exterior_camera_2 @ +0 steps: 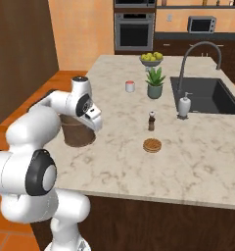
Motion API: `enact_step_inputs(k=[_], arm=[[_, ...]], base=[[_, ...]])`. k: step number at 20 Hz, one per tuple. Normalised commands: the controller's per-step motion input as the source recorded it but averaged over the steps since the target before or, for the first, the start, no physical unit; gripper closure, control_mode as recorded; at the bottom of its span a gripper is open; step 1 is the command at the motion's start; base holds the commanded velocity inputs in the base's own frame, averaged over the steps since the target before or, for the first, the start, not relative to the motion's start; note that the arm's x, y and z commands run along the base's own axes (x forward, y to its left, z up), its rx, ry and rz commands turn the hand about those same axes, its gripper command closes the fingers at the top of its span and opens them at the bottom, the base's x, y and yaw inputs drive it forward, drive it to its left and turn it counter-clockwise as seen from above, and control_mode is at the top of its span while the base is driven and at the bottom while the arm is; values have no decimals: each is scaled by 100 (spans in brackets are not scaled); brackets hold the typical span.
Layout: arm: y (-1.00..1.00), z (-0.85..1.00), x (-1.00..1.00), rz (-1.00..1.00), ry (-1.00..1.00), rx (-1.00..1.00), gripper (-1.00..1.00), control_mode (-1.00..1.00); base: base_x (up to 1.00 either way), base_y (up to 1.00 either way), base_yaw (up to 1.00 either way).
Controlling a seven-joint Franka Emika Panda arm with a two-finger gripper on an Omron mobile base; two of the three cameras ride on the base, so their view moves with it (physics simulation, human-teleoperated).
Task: Open the cabinet, pick up the bread from the cabinet and place it in the basket. Then move the basket to the dining counter.
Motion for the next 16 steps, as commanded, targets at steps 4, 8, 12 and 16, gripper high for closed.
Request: enact_step_inputs(k=[4, 8, 12, 16], arm=[[-4, -32, 100, 10, -2, 0, 100, -100], [-11, -45, 75, 9, 0, 0, 100, -100], [-7, -68, 22, 7, 0, 0, 100, -100], [0, -69, 11, 1, -1, 3, 100, -100]], base=[[0, 0, 0], [0, 0, 0], [0, 0, 0], [0, 0, 0]])
